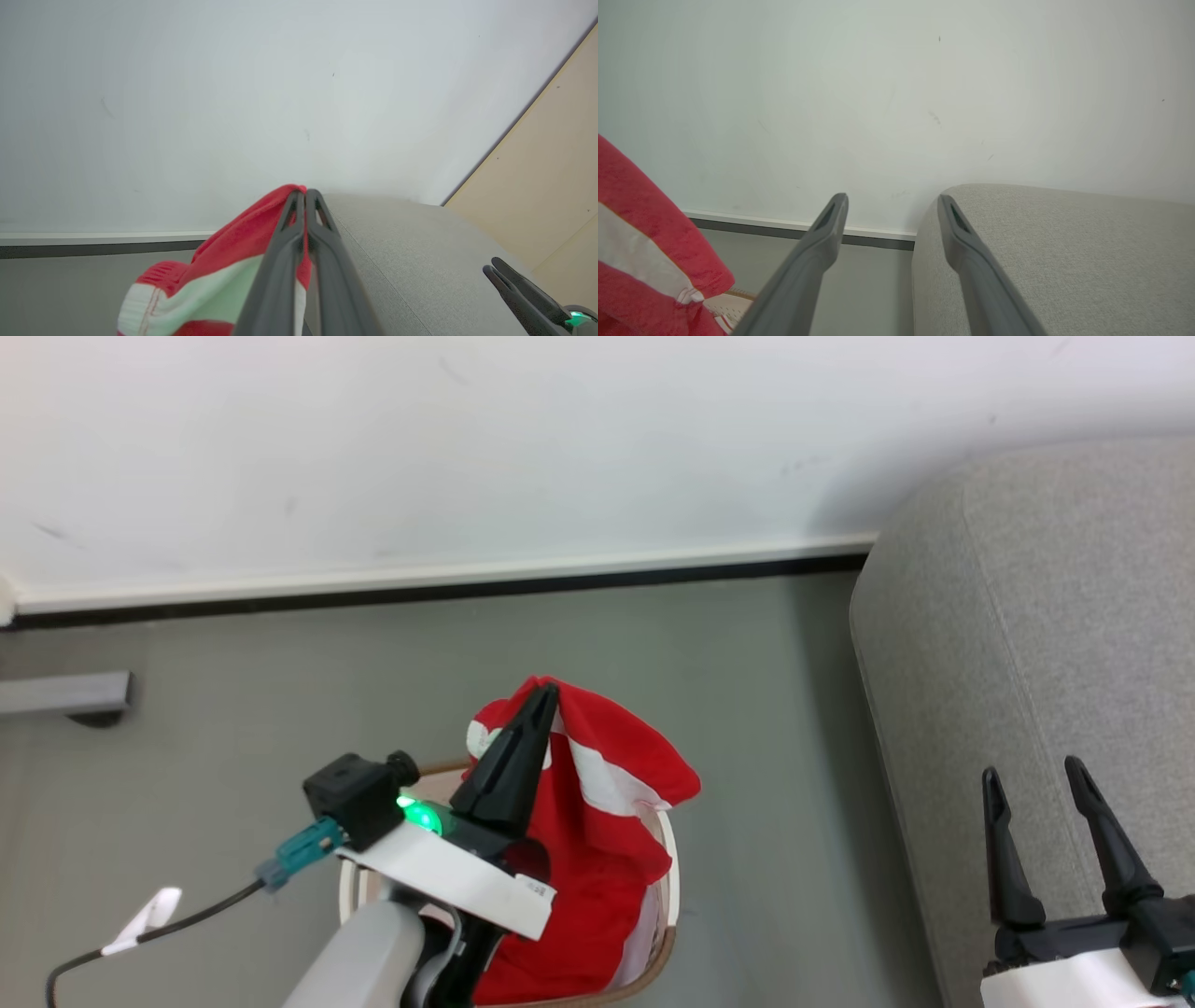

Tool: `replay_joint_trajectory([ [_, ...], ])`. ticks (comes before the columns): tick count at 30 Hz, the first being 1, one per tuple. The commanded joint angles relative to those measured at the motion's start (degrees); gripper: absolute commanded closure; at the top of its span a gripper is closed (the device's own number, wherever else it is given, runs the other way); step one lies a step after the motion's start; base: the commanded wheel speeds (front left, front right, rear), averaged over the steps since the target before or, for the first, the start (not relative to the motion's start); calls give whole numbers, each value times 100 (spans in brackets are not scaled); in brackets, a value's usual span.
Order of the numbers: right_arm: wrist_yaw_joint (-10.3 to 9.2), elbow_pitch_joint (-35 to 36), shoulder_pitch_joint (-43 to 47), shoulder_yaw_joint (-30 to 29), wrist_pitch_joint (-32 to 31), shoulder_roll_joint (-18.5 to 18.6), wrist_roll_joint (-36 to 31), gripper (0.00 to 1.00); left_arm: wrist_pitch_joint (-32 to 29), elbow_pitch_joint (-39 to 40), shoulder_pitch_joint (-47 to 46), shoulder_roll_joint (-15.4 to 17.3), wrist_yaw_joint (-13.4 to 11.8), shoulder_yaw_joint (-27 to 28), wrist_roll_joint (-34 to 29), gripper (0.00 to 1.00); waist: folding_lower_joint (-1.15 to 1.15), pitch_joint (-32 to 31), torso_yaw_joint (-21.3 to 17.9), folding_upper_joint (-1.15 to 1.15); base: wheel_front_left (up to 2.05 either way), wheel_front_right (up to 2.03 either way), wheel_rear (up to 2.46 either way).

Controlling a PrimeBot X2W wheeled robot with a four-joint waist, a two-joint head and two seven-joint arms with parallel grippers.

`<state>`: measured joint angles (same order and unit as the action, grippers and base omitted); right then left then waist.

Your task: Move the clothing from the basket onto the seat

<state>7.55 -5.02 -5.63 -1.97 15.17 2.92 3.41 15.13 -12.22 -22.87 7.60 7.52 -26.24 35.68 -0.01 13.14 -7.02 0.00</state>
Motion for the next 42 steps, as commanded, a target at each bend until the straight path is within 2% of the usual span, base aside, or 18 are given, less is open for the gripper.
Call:
replay_joint_trajectory([
  [1, -12, -10, 90, 5, -3, -1, 47, 0, 3, 91, 92, -15, -8, 70, -101, 100, 1, -154, 33, 0, 0, 0, 0],
  [15, -12, -142, 635, 138, -3, -2, 70, 0, 3, 636, 492, -186, -8, 536, -210, 100, 1, -1064, 95, 0, 0, 0, 0],
  [27, -12, 3, 759, 355, -2, -2, 80, 0, 3, 666, 697, -136, -8, 260, -217, 100, 1, -1343, 268, 0, 0, 0, 0],
  [33, -12, 173, 549, 800, -3, 77, 69, 0, 3, 762, 660, -106, -8, 118, -194, 100, 1, -1329, 352, 0, 0, 0, 0],
  [42, -12, 317, 80, 1949, -3, 585, 558, 0, 3, 817, 617, 18, -8, -255, -62, 100, 1, -1362, 347, 0, 0, 0, 0],
])
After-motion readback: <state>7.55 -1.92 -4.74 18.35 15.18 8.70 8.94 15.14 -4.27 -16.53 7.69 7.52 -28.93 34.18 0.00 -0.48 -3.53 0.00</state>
